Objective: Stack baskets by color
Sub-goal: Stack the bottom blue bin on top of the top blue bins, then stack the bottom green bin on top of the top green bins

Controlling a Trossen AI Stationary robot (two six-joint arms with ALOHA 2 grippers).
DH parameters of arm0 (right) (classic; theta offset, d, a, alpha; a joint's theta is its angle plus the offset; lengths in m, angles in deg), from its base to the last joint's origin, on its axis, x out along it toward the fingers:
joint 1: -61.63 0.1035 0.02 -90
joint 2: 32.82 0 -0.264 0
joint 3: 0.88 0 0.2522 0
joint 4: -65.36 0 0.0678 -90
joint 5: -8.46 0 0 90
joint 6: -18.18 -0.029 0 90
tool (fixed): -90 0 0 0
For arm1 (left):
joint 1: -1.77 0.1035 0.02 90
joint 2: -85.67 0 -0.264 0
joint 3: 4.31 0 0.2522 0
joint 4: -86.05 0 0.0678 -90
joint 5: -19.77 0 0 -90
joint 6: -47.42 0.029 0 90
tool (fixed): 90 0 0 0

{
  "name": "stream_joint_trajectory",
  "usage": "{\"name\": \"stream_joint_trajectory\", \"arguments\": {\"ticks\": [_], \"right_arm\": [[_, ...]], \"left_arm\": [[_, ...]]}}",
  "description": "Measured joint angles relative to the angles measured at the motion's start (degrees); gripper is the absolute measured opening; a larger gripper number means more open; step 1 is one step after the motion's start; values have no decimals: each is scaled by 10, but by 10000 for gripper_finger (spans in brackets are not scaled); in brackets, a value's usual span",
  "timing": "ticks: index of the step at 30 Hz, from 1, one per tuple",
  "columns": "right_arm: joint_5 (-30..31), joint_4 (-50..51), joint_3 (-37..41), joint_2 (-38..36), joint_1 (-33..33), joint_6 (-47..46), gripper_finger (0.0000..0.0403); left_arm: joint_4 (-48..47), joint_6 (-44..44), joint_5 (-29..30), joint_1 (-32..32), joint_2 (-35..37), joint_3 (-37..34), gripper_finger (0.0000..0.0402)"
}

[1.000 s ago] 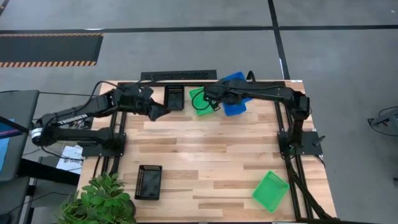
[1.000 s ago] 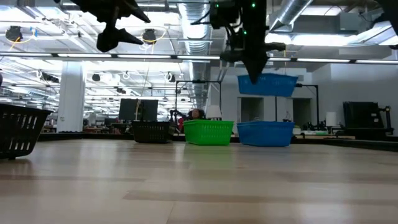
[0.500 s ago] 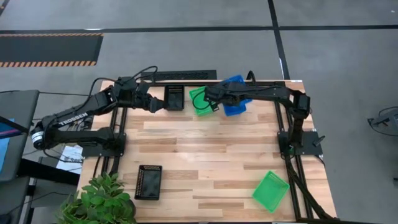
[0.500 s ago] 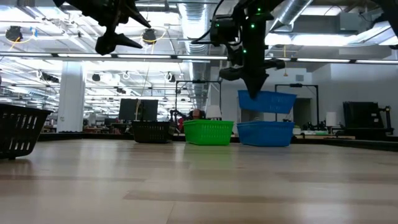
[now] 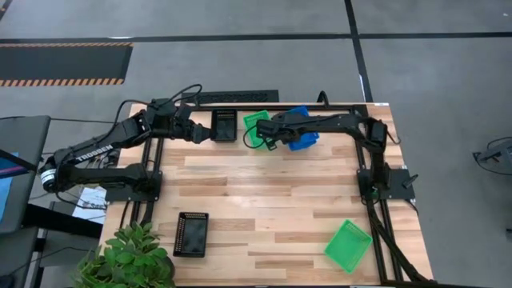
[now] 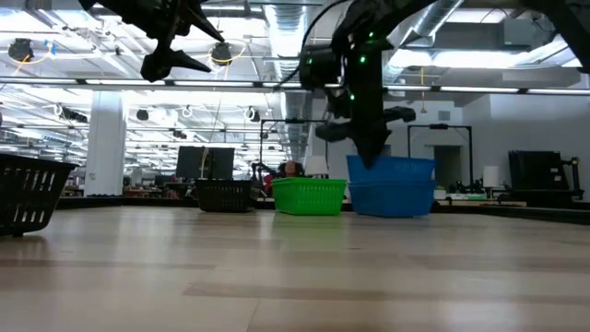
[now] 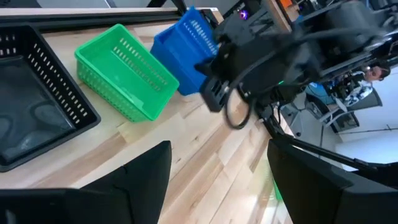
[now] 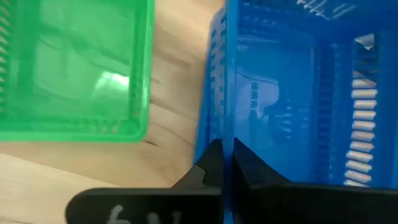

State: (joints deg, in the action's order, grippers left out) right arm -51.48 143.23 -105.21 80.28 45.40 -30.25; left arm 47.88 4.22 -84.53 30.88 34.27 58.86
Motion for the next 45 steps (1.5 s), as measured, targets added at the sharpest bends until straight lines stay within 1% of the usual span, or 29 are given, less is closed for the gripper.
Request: {"name": "stream_joint_trajectory", "arguments": {"ticks": [3, 10, 15, 19, 23, 26, 29, 32, 34, 37, 39, 43, 45], "right_arm": [[-4, 3, -4, 20, 0, 3, 15], [-6, -2, -7, 24, 0, 3, 16], [-42, -3, -7, 24, -4, 15, 17], [-50, -10, -7, 24, -4, 23, 26], [-62, -15, -7, 24, -8, 36, 66], [-86, -16, -8, 24, -13, 46, 111], [-92, -8, -25, 21, -16, 73, 158], [-92, 3, -47, -4, -15, 93, 201], [-92, 28, -58, -29, -11, 92, 223], [-92, 86, -63, -72, 12, 49, 240], [-90, 140, -62, -98, 43, 12, 243], [-94, 228, -35, -139, 142, -78, 241], [-102, 247, -16, -160, 204, -125, 239]], "left_arm": [[0, 0, 0, 0, 0, 0, 256], [0, 0, -2, 3, 0, 0, 256], [-1, 0, -3, 4, 0, 0, 256], [0, 0, -3, 4, 0, 0, 256], [-1, 6, -4, 4, 0, 0, 256], [-1, 12, -14, 4, 0, 0, 256], [-9, 33, -30, 4, 0, 0, 256], [-23, 35, -38, 4, 0, 0, 256], [-31, 35, -39, 5, 0, 0, 256], [-39, 35, -40, 5, 0, 0, 256], [-39, 35, -45, 5, 0, 0, 256], [-44, 35, -56, 5, 0, 0, 256], [-46, 35, -69, 5, 0, 0, 256]]}}
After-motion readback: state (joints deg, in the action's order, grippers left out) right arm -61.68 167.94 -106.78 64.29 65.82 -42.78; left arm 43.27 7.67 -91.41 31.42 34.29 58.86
